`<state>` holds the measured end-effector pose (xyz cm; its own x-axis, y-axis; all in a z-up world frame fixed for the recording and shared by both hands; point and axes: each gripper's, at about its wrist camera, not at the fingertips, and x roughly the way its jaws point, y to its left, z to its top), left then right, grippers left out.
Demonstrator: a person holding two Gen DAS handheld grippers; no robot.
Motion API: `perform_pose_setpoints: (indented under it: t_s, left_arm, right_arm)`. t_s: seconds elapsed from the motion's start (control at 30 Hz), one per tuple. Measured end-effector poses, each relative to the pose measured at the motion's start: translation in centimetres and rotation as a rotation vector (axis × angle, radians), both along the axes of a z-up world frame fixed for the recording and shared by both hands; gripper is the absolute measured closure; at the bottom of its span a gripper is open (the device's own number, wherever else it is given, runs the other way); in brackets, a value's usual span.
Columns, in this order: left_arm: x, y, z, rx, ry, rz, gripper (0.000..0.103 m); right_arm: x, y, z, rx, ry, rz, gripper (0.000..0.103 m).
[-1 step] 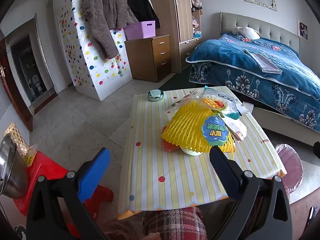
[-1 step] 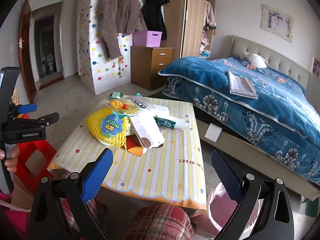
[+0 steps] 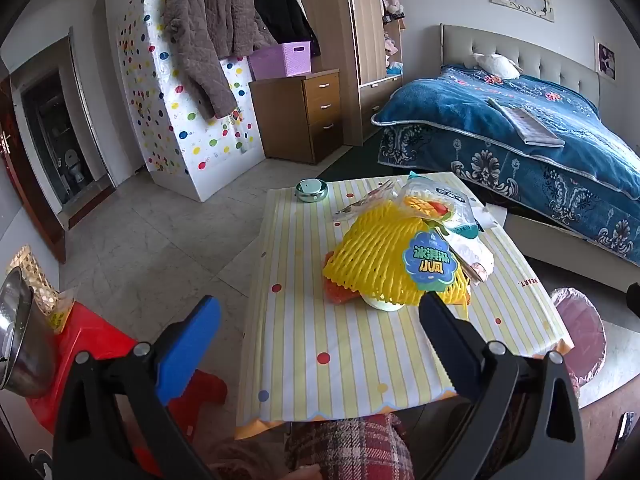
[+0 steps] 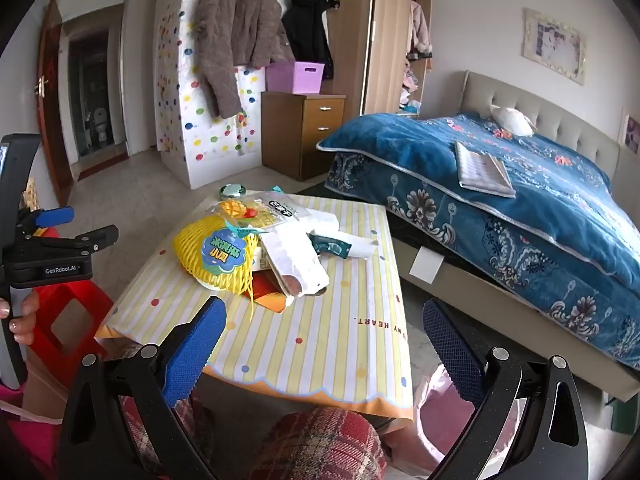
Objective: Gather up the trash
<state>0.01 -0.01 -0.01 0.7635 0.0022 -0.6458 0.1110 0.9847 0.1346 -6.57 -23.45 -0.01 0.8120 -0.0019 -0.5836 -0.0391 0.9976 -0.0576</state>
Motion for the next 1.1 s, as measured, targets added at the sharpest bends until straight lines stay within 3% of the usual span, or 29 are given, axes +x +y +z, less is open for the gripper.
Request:
perform_pose_setpoints:
  t_s: [1.1]
  left_arm:
    - [-0.01, 0.02, 0.02, -0.004, 0.007, 0.001, 0.007]
  right_arm:
    - [-0.15, -0.08, -0.15, 0.002, 0.002, -0.001, 0.005]
